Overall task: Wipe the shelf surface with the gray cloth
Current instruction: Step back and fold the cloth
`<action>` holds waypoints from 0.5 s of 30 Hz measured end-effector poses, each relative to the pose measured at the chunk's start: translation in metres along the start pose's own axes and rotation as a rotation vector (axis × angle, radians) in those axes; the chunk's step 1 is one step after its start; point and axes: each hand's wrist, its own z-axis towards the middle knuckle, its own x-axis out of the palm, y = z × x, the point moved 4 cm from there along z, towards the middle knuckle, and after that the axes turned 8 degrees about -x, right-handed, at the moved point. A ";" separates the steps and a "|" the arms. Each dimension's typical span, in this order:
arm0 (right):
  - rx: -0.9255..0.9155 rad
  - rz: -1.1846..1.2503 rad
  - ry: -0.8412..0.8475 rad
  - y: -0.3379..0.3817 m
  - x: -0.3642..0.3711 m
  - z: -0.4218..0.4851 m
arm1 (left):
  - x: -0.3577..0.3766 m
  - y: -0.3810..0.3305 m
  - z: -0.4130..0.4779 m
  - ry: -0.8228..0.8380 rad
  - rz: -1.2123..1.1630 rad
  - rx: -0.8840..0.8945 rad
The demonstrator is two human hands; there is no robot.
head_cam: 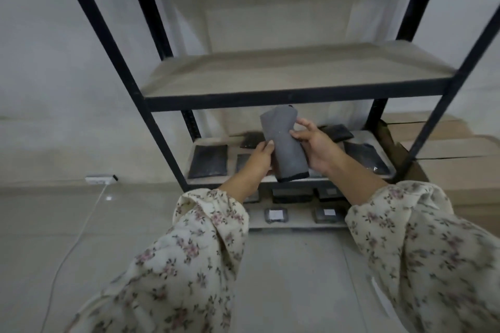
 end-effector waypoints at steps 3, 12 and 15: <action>0.090 -0.053 0.015 -0.006 -0.022 -0.012 | 0.015 0.008 -0.005 0.111 -0.231 -0.157; 0.331 -0.233 -0.120 -0.024 -0.074 -0.033 | 0.048 0.041 0.012 0.039 -0.211 -0.189; 0.314 -0.238 -0.061 -0.018 -0.101 -0.039 | 0.073 0.047 0.011 0.033 -0.196 -0.253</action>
